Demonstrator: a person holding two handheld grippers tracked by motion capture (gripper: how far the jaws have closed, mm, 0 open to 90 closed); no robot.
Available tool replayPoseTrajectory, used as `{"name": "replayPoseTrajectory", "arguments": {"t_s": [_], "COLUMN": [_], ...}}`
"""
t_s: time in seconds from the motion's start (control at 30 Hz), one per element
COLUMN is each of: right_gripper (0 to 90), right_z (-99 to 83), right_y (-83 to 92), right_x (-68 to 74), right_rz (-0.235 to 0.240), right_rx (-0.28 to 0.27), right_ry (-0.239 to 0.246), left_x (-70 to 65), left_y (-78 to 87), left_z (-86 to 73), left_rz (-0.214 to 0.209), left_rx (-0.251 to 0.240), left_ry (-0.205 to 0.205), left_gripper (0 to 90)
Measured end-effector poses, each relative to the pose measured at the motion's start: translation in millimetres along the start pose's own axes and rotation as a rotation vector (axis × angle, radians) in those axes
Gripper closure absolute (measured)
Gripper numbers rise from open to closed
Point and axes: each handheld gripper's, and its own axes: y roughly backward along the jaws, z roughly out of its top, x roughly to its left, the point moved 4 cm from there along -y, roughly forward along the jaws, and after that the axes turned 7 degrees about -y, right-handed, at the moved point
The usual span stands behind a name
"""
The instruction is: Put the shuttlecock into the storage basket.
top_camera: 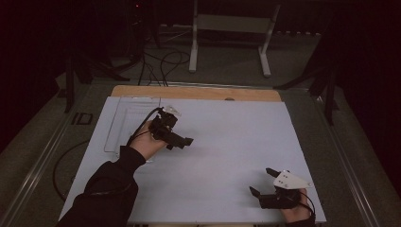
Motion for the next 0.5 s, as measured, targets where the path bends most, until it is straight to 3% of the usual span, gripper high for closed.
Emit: {"name": "replayPoseTrajectory", "arguments": {"t_s": [0.5], "right_gripper": [10.1], "right_z": [0.1], "right_y": [0.1], "right_x": [0.6], "right_rz": [-0.001], "right_rx": [0.002], "right_ry": [-0.001], "left_x": [-13.4], "left_y": [-10.7], "left_z": [-9.0], "left_rz": [-0.041], "left_rx": [0.003], "left_ry": [-0.036], "left_gripper": [0.2]}}
